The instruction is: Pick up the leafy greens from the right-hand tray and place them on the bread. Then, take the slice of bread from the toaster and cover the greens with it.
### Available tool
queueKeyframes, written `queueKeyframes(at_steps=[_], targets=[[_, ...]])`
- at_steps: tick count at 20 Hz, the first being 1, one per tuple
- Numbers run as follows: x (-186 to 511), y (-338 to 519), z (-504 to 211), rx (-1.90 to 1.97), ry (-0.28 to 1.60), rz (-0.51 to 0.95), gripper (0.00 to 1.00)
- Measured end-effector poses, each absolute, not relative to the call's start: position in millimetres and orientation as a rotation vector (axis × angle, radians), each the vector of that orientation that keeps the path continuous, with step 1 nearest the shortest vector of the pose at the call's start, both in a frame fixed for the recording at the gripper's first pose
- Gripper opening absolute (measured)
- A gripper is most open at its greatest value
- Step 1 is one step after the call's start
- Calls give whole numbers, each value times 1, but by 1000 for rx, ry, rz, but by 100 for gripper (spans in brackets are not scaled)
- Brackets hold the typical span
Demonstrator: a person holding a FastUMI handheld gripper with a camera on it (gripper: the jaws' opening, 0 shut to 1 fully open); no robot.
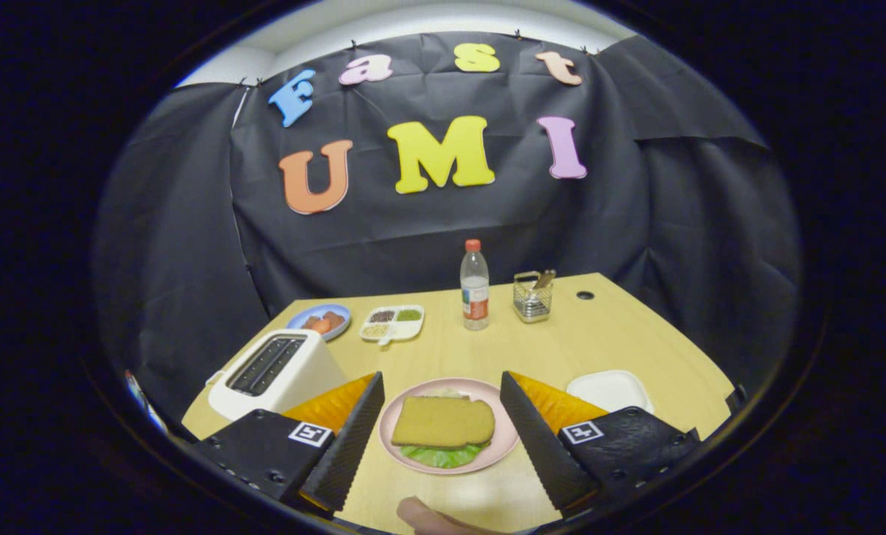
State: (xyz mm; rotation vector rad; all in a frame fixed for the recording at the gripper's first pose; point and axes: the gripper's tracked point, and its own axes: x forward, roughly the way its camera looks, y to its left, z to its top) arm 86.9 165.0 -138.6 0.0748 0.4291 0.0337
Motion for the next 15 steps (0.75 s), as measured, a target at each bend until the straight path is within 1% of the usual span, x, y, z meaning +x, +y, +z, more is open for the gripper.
queueKeyframes(at_steps=[4, 10, 15], targets=[[55, 153, -99, -10, 272, -33, 96], [-1, 162, -57, -50, 120, -3, 96], [-35, 161, -50, -62, 48, -5, 96]])
